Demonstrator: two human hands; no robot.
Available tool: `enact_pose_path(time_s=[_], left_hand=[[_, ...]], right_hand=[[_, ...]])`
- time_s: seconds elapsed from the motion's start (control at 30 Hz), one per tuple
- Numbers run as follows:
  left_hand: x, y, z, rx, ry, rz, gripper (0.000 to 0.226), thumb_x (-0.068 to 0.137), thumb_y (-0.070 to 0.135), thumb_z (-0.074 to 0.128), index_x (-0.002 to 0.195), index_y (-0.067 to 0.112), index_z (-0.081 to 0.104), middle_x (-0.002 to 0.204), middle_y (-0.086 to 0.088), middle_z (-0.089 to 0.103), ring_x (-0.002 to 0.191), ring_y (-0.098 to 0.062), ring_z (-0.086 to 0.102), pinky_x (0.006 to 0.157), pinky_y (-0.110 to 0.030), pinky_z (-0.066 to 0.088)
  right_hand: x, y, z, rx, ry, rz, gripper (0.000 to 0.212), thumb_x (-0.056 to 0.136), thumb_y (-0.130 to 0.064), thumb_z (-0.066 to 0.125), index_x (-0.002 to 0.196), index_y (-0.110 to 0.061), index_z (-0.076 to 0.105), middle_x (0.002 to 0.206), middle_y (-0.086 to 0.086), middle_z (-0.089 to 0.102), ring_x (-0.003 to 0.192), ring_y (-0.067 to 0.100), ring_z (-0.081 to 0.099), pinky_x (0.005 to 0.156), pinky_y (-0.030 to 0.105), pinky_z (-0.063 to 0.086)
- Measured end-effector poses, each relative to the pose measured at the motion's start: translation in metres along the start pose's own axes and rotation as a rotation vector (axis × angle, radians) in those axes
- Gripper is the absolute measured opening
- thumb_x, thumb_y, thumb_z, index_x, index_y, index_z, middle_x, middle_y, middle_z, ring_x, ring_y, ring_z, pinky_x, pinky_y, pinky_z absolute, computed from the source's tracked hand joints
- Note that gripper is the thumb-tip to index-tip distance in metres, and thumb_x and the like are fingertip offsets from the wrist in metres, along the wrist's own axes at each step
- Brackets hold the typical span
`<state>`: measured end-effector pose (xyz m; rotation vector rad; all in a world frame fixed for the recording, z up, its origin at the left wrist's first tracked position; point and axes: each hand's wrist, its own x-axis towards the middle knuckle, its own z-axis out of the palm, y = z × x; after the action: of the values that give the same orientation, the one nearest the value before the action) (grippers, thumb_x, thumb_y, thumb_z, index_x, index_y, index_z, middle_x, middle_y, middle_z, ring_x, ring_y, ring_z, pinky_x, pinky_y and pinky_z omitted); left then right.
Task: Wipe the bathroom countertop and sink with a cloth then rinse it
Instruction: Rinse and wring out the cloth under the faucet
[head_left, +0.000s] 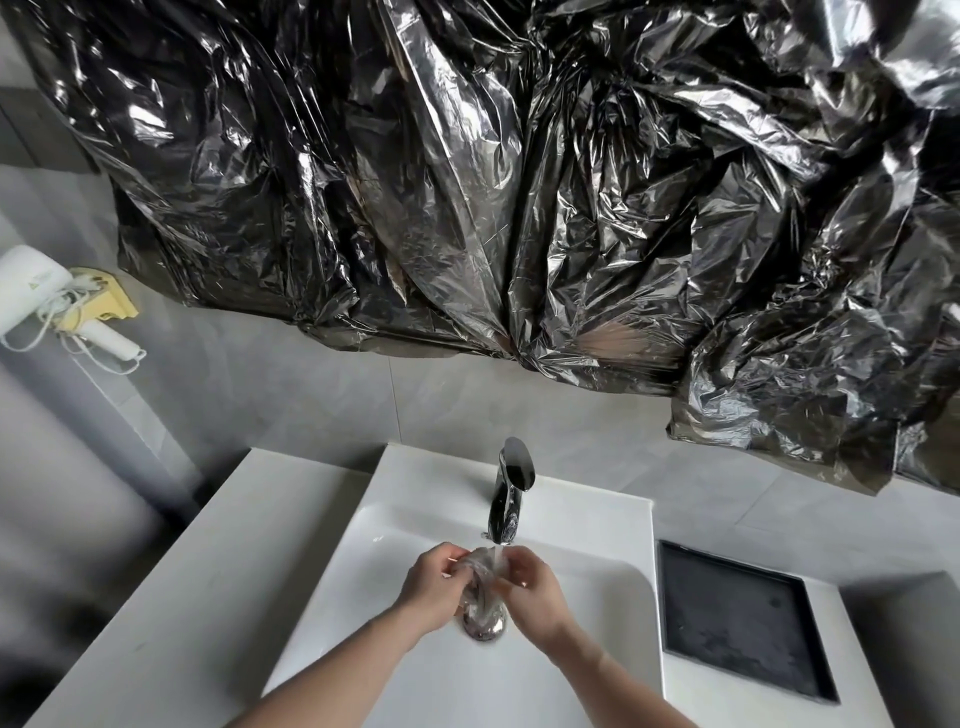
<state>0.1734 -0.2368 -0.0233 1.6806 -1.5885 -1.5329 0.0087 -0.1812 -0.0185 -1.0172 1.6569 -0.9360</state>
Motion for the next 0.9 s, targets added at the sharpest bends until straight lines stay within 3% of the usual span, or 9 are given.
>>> enact_pose_path(time_s=[0.1, 0.17, 0.27, 0.43, 0.53, 0.6, 0.67, 0.8, 0.9], left_hand=[[-0.008, 0.016, 0.007, -0.182, -0.005, -0.05, 0.009, 0.095, 0.026, 0.061, 0.097, 0.02, 0.067, 0.093, -0.011, 0.075, 0.085, -0.029, 0.074, 0.069, -0.04, 0.063], [-0.011, 0.024, 0.012, -0.29, -0.039, -0.074, 0.015, 0.099, 0.027, 0.059, 0.099, 0.014, 0.068, 0.097, -0.014, 0.075, 0.09, -0.031, 0.074, 0.07, -0.037, 0.062], [-0.013, 0.032, 0.016, -0.325, -0.067, -0.072, 0.025, 0.097, 0.035, 0.061, 0.092, 0.014, 0.071, 0.091, -0.013, 0.076, 0.082, -0.026, 0.074, 0.068, -0.036, 0.061], [-0.013, 0.032, 0.004, 0.048, 0.109, 0.069, 0.036, 0.084, 0.053, 0.067, 0.076, 0.019, 0.071, 0.075, 0.006, 0.073, 0.066, -0.01, 0.063, 0.076, -0.034, 0.054], [-0.015, 0.026, -0.007, 0.058, 0.128, 0.11, 0.024, 0.079, 0.051, 0.071, 0.094, 0.032, 0.066, 0.091, 0.014, 0.071, 0.075, -0.006, 0.067, 0.078, -0.034, 0.058], [-0.019, 0.021, -0.012, 0.121, 0.095, 0.176, 0.023, 0.084, 0.038, 0.063, 0.106, 0.039, 0.057, 0.106, 0.016, 0.066, 0.082, -0.005, 0.066, 0.082, -0.035, 0.058], [-0.028, 0.018, -0.019, 0.328, 0.013, 0.307, 0.038, 0.087, 0.023, 0.051, 0.12, 0.043, 0.05, 0.127, 0.023, 0.054, 0.102, 0.001, 0.06, 0.093, -0.027, 0.052], [-0.042, 0.015, -0.024, 0.707, -0.161, 0.544, 0.077, 0.082, 0.02, 0.052, 0.148, 0.044, 0.02, 0.149, 0.031, 0.021, 0.131, 0.006, 0.033, 0.105, -0.024, 0.041], [-0.035, 0.016, -0.02, 0.926, -0.152, 0.571, 0.077, 0.085, 0.029, 0.057, 0.148, 0.041, 0.015, 0.144, 0.022, 0.026, 0.125, -0.006, 0.039, 0.094, -0.032, 0.048]], right_hand=[[-0.003, 0.011, -0.007, 0.054, -0.031, 0.036, 0.065, 0.062, -0.022, 0.08, 0.124, -0.02, 0.06, 0.117, -0.004, 0.069, 0.106, 0.018, 0.067, 0.083, 0.023, 0.057], [-0.005, 0.015, -0.01, 0.046, -0.124, 0.052, 0.076, 0.06, -0.012, 0.077, 0.133, -0.021, 0.055, 0.118, 0.003, 0.072, 0.106, 0.014, 0.069, 0.08, 0.023, 0.057], [-0.004, 0.009, -0.011, 0.061, -0.14, 0.028, 0.061, 0.071, 0.016, 0.07, 0.124, -0.012, 0.06, 0.101, 0.002, 0.077, 0.09, 0.012, 0.073, 0.077, 0.024, 0.057], [-0.003, -0.011, -0.005, 0.033, -0.174, 0.034, 0.036, 0.07, -0.001, 0.07, 0.104, -0.012, 0.066, 0.078, -0.003, 0.069, 0.072, 0.015, 0.063, 0.064, 0.029, 0.053], [-0.003, -0.019, -0.003, -0.039, -0.182, 0.05, 0.034, 0.069, -0.012, 0.071, 0.102, -0.018, 0.071, 0.081, -0.007, 0.071, 0.075, 0.009, 0.065, 0.079, 0.039, 0.058], [-0.005, -0.025, -0.003, -0.014, -0.243, 0.084, 0.02, 0.078, -0.004, 0.068, 0.093, -0.016, 0.073, 0.071, -0.011, 0.067, 0.064, 0.003, 0.059, 0.061, 0.022, 0.054], [-0.005, -0.03, -0.005, 0.02, -0.32, 0.18, 0.018, 0.079, -0.003, 0.066, 0.085, -0.019, 0.071, 0.058, -0.014, 0.056, 0.047, 0.002, 0.046, 0.045, 0.017, 0.034], [-0.001, -0.036, -0.004, -0.013, -0.419, 0.395, 0.02, 0.066, -0.006, 0.071, 0.074, -0.02, 0.059, 0.053, -0.006, 0.044, 0.04, 0.007, 0.033, 0.042, 0.021, 0.022], [-0.004, -0.05, -0.001, -0.097, -0.49, 0.388, 0.028, 0.072, 0.004, 0.07, 0.067, -0.021, 0.056, 0.05, -0.012, 0.05, 0.04, 0.004, 0.039, 0.042, 0.018, 0.029]])
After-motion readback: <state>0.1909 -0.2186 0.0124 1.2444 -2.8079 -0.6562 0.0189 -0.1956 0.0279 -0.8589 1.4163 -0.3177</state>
